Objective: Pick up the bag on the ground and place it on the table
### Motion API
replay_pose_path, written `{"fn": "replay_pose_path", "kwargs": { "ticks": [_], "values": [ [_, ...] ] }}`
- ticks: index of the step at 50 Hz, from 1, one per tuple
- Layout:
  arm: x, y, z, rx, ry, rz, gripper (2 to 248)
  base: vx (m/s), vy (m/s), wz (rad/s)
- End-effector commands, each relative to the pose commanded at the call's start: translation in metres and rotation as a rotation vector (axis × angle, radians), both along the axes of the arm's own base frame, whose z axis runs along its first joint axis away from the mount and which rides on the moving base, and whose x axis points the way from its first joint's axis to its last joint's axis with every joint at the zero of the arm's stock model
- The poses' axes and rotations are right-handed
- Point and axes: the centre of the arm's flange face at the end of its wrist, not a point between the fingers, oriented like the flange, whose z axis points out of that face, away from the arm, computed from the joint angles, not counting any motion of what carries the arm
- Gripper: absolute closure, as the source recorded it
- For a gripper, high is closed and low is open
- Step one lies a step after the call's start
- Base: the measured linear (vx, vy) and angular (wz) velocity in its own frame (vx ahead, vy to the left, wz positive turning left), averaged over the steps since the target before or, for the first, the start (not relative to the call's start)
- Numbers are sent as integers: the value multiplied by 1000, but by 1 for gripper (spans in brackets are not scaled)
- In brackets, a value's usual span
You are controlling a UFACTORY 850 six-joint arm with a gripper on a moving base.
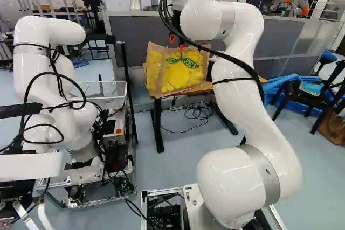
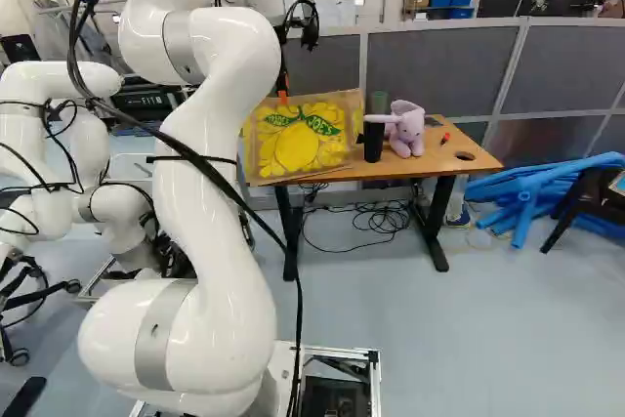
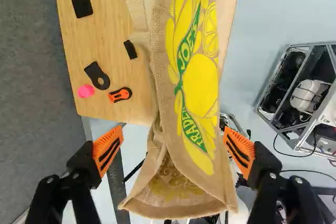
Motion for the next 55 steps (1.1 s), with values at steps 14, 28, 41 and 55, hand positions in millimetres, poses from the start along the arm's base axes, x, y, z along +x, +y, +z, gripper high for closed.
{"fn": "replay_pose_path", "kwargs": {
  "ticks": [14, 28, 41, 55],
  "values": [
    [0, 0, 0, 0, 0, 0, 3, -2, -18, 3],
    [0, 0, 0, 0, 0, 0, 3, 0, -135, 15],
    [0, 0, 0, 0, 0, 0, 3, 2, -198, 22],
    [0, 0, 0, 0, 0, 0, 3, 0, -161, 9]
  ]
}}
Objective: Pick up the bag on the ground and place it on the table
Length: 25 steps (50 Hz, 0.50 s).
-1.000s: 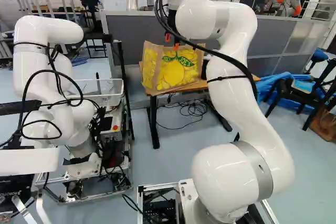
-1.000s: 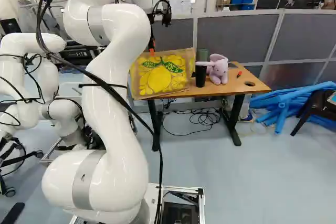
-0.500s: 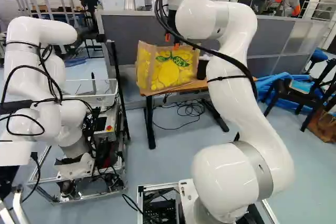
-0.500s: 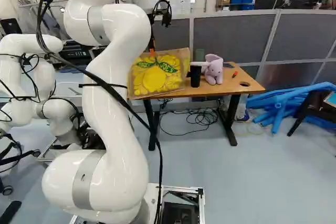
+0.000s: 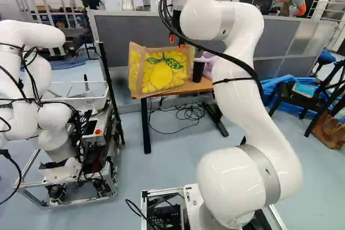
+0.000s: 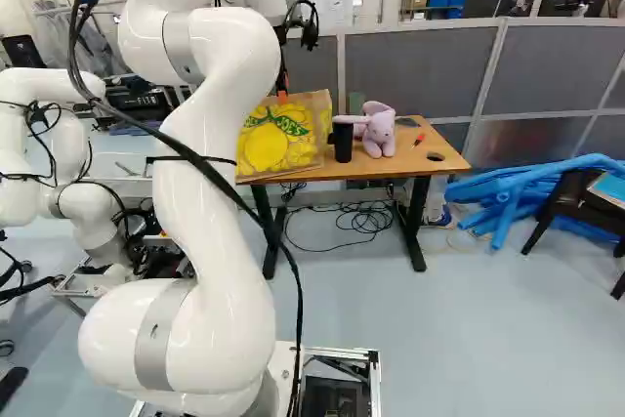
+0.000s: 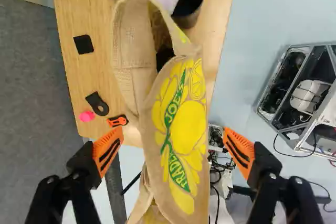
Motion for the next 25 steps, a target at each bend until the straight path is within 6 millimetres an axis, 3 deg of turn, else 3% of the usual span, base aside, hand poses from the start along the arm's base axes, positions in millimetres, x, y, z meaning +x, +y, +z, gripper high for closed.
{"fn": "replay_pose_path", "kwargs": {
  "ticks": [15, 25],
  "values": [
    [0, 0, 0, 0, 0, 0, 3, 0, 8, -1],
    [0, 0, 0, 0, 0, 0, 3, -61, -65, -3]
  ]
}}
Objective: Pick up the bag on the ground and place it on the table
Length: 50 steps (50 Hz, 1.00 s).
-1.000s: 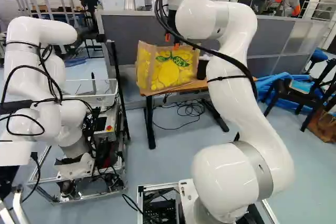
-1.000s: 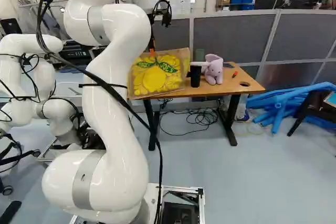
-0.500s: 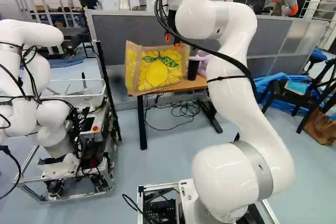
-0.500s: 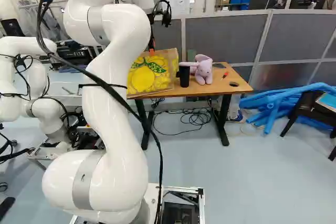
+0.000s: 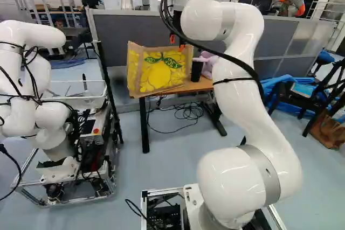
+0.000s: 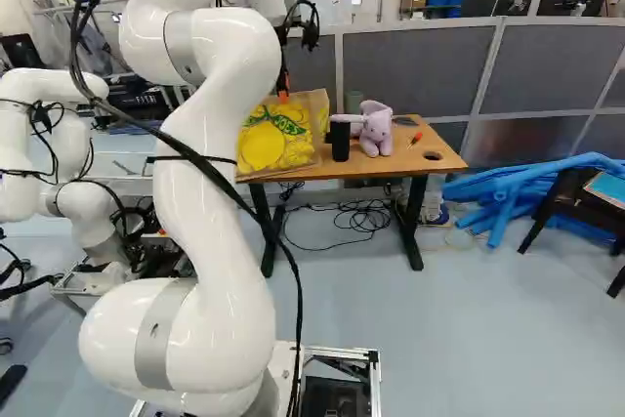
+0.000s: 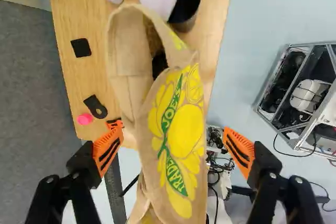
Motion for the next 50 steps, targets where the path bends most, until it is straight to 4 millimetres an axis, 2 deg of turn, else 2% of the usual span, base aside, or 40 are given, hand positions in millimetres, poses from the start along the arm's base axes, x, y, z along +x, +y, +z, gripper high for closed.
{"fn": "replay_pose_path", "kwargs": {
  "ticks": [50],
  "values": [
    [0, 0, 0, 0, 0, 0, 3, -115, -3, -6]
  ]
}}
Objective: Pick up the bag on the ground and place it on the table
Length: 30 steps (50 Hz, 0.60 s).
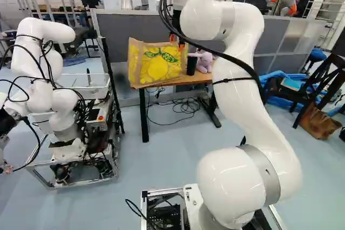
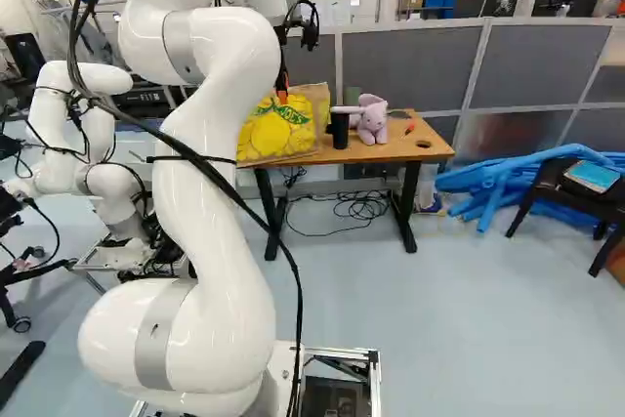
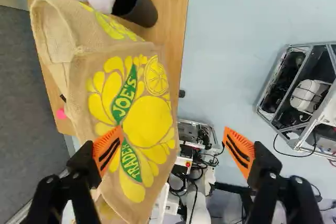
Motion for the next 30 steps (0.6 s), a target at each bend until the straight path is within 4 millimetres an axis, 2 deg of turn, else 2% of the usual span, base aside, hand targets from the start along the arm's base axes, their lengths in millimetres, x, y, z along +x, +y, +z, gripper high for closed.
{"fn": "replay_pose_path", "kwargs": {
  "ticks": [30],
  "values": [
    [0, 0, 0, 0, -2, 2, 3, -9, -1, 0]
  ]
}}
